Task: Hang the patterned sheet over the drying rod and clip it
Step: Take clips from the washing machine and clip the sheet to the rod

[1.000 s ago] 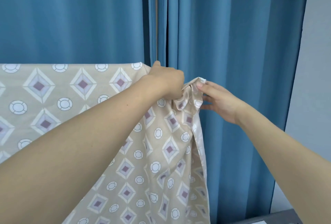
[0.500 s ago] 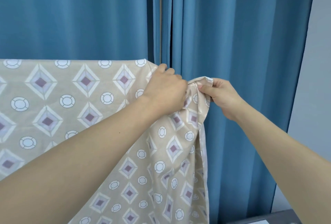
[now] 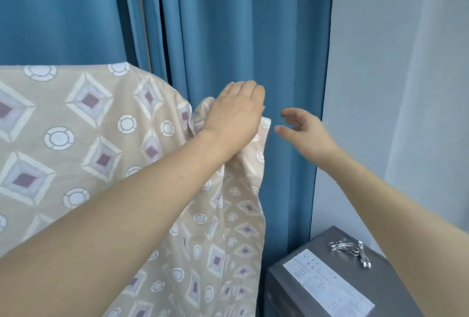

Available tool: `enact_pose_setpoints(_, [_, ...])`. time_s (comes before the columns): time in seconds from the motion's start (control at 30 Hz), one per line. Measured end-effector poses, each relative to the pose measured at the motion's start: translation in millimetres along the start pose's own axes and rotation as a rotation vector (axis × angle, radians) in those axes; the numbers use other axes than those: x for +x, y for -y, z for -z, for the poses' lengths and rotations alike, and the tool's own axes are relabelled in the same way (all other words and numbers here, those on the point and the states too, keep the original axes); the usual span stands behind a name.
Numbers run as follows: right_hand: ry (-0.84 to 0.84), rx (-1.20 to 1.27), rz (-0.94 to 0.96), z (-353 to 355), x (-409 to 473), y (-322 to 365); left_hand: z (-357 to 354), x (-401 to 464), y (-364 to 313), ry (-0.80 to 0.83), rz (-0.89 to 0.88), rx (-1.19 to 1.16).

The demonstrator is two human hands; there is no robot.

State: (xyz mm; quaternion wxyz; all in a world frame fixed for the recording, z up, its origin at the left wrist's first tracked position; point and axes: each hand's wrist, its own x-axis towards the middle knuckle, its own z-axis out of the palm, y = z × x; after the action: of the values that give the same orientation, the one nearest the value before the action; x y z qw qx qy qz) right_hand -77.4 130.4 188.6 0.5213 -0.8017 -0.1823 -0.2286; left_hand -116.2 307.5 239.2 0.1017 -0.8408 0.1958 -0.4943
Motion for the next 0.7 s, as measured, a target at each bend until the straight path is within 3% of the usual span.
enact_pose_setpoints(0.27, [-0.189, -0.337, -0.21, 73.2, -76.2, -60.5, -43.5, 1.8, -93.4, 0.034, -0.069, -0.341])
enact_pose_setpoints(0.43, [-0.218, -0.494, -0.351, 114.9, -128.9, -105.7, -84.3, -5.0, -162.9, 0.15, -0.088, -0.549])
enact_pose_setpoints(0.7, [-0.166, -0.501, -0.555, 150.1, -151.3, -234.6, -207.4, -29.1, -266.4, 0.507, -0.175, -0.626])
